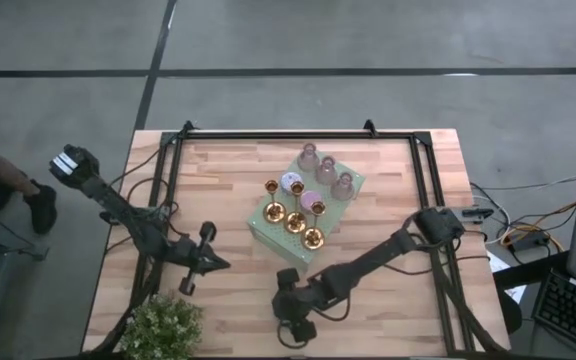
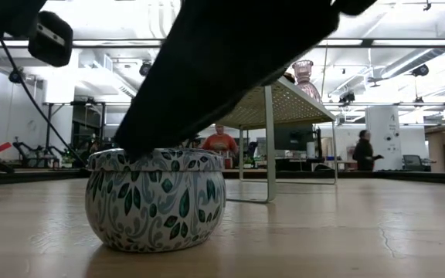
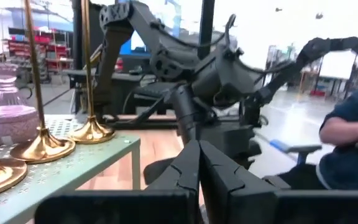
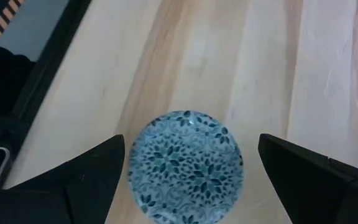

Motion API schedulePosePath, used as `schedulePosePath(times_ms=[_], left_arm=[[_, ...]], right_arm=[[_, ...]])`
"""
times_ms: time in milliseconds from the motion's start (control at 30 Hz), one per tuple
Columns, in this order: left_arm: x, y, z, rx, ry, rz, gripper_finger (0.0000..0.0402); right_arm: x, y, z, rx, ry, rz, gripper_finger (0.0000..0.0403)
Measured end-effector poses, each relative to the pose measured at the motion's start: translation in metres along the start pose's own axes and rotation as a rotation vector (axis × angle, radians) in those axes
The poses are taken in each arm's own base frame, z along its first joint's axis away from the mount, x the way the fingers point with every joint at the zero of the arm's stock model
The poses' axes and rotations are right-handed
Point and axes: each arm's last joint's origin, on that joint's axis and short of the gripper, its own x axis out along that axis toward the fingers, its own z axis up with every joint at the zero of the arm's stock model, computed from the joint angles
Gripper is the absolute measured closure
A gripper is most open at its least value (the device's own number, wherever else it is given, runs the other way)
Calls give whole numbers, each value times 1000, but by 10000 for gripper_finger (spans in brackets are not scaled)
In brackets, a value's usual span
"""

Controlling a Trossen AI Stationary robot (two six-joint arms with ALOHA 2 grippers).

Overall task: Pick & Place candle stick holders
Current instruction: Put the blue scented candle aligned with the other scented candles on the shelf

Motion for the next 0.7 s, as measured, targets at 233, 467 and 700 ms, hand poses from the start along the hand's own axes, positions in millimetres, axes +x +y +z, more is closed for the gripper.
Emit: schedulePosePath(times_ms=[233, 467, 700], left_arm=[[-21, 12, -13, -60, -61, 6, 392], [-20, 12, -14, -59, -50, 31, 392], [-20, 12, -15, -56, -39, 32, 392]], right_arm=[[8, 0, -6, 6, 27, -6, 39], [10, -1, -7, 5, 29, -7, 48], [10, 1, -7, -14, 28, -3, 115]])
